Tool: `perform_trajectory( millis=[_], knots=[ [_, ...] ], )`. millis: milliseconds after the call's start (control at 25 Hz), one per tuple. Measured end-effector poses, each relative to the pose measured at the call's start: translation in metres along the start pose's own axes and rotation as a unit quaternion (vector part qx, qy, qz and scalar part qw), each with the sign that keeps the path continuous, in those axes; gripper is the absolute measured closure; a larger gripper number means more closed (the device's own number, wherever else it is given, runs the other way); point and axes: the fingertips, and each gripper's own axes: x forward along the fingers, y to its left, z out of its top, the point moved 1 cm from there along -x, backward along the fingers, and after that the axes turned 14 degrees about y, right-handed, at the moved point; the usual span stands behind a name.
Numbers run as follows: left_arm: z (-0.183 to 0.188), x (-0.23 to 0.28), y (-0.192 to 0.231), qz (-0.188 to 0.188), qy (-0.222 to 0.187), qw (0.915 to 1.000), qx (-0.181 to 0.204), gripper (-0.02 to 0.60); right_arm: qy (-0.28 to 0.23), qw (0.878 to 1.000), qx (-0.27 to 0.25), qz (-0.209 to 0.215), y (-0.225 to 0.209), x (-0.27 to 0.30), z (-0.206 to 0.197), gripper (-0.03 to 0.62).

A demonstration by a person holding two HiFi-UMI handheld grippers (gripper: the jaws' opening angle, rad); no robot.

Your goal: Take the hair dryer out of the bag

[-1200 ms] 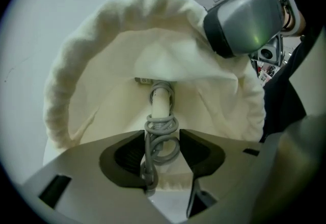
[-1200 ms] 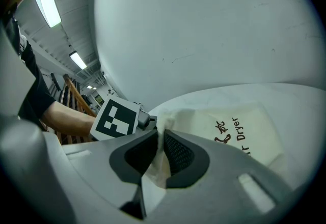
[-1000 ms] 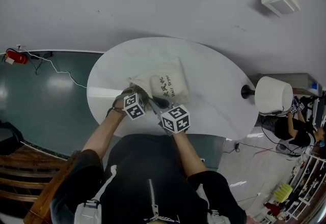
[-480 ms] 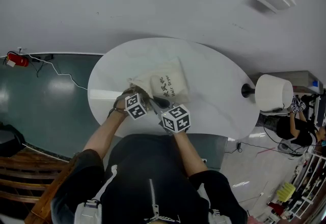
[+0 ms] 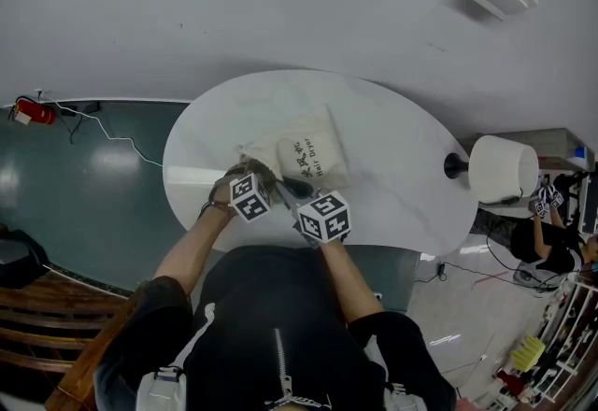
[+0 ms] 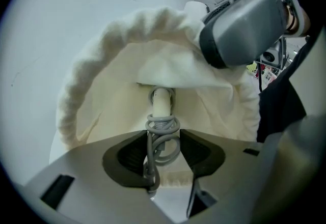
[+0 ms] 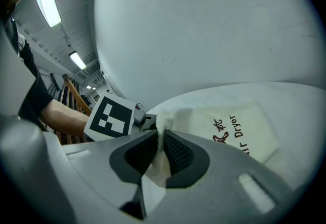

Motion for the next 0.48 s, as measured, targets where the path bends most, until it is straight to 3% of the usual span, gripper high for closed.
perform_trajectory(
  millis=[480],
  knots=[
    [-0.008,-0.012,-0.003,0.004,0.004,1.0,-0.002,0.377,0.002,1.0,-0.002,-0.002,0.001,0.001,-0.002,0.554]
  ],
)
